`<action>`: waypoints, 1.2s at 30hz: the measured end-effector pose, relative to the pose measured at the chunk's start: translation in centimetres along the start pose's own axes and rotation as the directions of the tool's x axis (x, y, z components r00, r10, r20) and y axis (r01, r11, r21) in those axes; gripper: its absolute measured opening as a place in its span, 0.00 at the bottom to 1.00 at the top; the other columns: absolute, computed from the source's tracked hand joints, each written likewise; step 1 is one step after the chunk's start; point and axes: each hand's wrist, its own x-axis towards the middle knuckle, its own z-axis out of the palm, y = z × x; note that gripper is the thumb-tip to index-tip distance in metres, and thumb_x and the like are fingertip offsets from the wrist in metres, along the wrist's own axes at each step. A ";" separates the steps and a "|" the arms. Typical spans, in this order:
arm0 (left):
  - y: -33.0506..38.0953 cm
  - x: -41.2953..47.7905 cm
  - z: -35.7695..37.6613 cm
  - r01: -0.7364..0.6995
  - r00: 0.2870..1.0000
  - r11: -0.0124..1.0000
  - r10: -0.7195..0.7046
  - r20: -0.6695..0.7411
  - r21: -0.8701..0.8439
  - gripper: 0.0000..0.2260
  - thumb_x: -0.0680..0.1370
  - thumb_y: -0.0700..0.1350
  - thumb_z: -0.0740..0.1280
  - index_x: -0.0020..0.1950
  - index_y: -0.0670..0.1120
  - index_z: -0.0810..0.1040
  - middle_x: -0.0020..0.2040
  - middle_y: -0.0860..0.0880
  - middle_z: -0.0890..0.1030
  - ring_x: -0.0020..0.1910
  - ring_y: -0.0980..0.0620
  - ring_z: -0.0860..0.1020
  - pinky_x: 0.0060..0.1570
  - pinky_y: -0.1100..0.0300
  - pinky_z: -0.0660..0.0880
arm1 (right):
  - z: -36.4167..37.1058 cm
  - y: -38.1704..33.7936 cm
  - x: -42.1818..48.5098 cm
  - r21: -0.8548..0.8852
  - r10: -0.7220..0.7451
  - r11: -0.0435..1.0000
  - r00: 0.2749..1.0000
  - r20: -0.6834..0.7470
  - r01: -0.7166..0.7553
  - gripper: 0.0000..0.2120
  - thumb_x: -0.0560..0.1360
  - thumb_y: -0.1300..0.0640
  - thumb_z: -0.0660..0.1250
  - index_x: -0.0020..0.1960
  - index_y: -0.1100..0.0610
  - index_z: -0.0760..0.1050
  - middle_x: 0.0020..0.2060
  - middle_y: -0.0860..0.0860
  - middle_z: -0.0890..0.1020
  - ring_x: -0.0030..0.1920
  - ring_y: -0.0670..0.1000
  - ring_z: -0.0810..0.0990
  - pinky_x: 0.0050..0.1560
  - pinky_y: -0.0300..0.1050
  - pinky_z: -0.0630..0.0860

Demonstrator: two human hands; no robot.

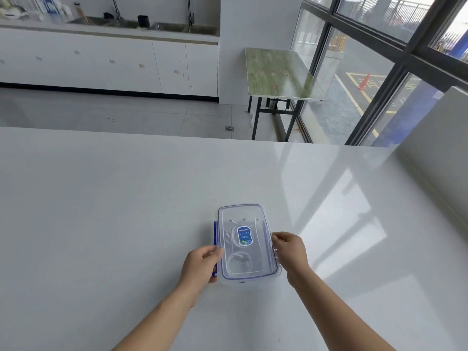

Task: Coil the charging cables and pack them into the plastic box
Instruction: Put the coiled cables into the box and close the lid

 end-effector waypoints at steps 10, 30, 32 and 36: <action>-0.1 0.3 0.4 -0.153 0.975 0.905 0.204 -0.091 0.396 0.18 0.73 0.56 0.66 0.36 0.42 0.70 0.27 0.50 0.68 0.28 0.49 0.65 0.33 0.58 0.65 | -0.3 0.1 -1.4 -0.249 -0.080 0.965 0.997 0.019 0.082 0.12 0.78 0.47 0.61 0.39 0.49 0.76 0.34 0.44 0.80 0.38 0.52 0.79 0.39 0.47 0.76; 1.4 1.9 -0.2 0.272 0.962 0.961 -0.272 0.001 -0.053 0.09 0.72 0.38 0.75 0.49 0.40 0.78 0.53 0.33 0.84 0.39 0.42 0.80 0.39 0.52 0.77 | -1.3 1.1 -0.2 0.099 0.213 0.967 0.958 0.190 -0.235 0.37 0.68 0.50 0.79 0.71 0.57 0.68 0.60 0.58 0.79 0.58 0.58 0.80 0.58 0.55 0.79; 1.1 1.9 -0.2 0.265 0.964 0.961 -0.264 0.024 -0.080 0.08 0.72 0.38 0.74 0.41 0.42 0.76 0.49 0.33 0.84 0.38 0.43 0.80 0.37 0.54 0.76 | -1.2 1.3 -0.4 0.102 0.186 0.973 0.965 0.186 -0.207 0.37 0.68 0.48 0.79 0.71 0.56 0.68 0.58 0.58 0.81 0.57 0.58 0.81 0.58 0.54 0.80; 0.9 1.6 -0.2 0.273 0.962 0.953 -0.268 0.055 -0.131 0.09 0.72 0.43 0.73 0.48 0.38 0.83 0.45 0.38 0.86 0.38 0.44 0.79 0.33 0.59 0.75 | -1.2 1.7 -0.9 0.139 0.159 0.973 0.971 0.176 -0.184 0.36 0.69 0.44 0.77 0.71 0.56 0.68 0.55 0.57 0.82 0.54 0.57 0.83 0.52 0.51 0.81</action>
